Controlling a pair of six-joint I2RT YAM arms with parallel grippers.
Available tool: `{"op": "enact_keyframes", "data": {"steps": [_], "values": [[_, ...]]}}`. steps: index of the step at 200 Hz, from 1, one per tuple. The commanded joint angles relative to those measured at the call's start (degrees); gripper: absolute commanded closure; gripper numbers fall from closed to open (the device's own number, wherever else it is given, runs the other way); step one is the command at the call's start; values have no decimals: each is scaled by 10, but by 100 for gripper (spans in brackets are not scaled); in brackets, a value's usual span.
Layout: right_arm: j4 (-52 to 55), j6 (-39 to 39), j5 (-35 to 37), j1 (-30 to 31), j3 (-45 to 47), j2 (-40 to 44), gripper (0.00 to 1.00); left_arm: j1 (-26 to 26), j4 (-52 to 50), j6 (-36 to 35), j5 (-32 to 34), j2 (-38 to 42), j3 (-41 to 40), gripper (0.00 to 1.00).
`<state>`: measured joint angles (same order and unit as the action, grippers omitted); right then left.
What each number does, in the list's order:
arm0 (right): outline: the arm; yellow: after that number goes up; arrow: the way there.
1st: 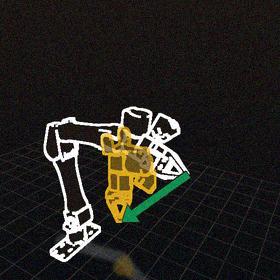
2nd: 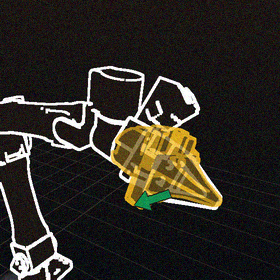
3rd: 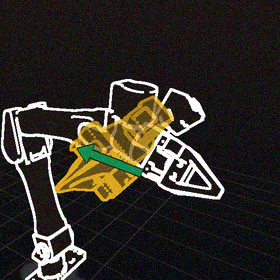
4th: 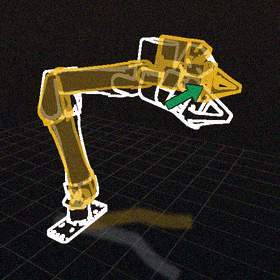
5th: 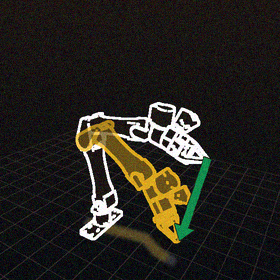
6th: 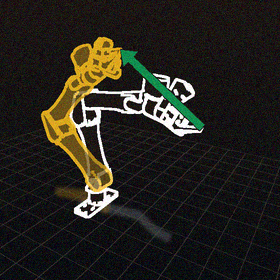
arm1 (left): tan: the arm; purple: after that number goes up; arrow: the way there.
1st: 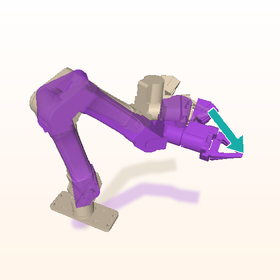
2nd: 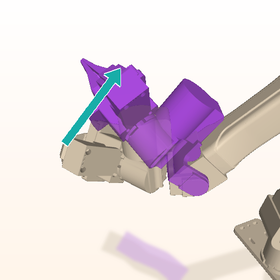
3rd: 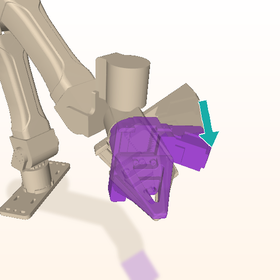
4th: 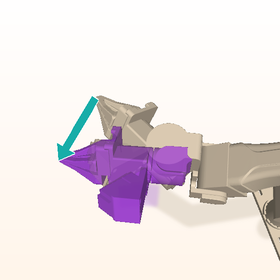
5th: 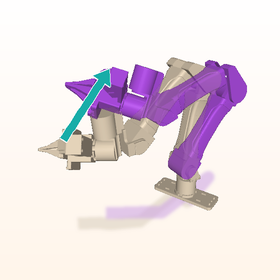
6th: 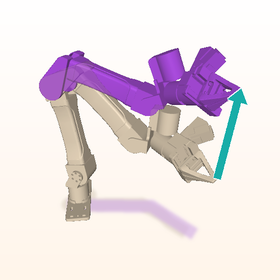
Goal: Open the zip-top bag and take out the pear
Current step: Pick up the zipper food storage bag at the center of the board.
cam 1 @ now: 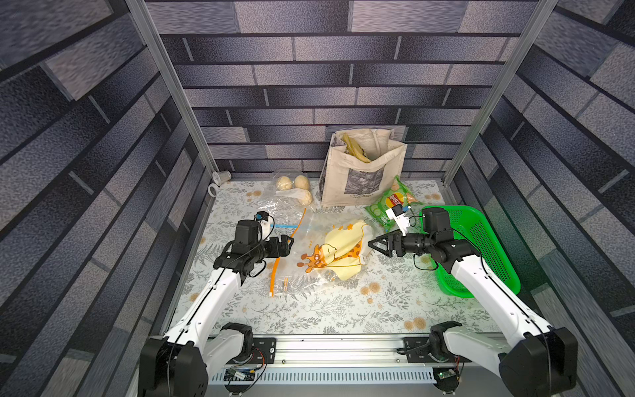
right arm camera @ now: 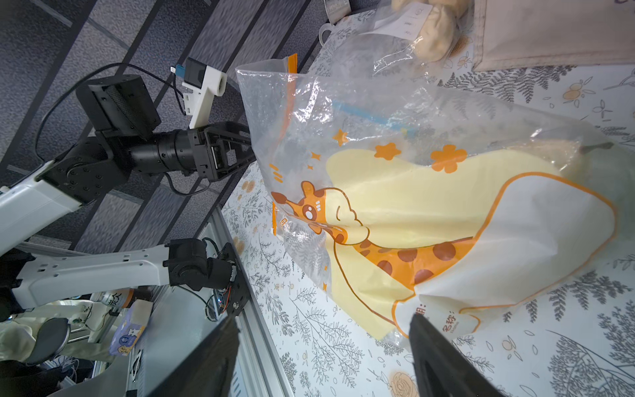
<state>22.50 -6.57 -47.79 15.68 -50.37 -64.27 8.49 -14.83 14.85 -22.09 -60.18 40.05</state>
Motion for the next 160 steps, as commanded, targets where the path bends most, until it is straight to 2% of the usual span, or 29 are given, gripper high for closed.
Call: {"op": "enact_keyframes", "data": {"steps": [1,34,67,81,105,130,160], "values": [[0,16,-27,13,-14,-7,19,1,-10,15,-78,0,10,5],[-7,15,-34,33,-17,-5,19,23,-5,7,-77,-27,7,6],[-9,12,-33,42,-20,3,19,38,-1,-4,-35,-47,10,6],[-11,11,-33,46,-20,3,19,43,4,-12,-23,-54,11,9],[-15,11,-30,53,-24,-5,17,66,15,-42,-35,-60,22,26],[-19,8,-20,59,-35,-12,15,94,49,-55,-37,-45,24,57],[-24,5,-11,60,-46,-21,16,96,92,-45,-38,-24,21,82]]}}
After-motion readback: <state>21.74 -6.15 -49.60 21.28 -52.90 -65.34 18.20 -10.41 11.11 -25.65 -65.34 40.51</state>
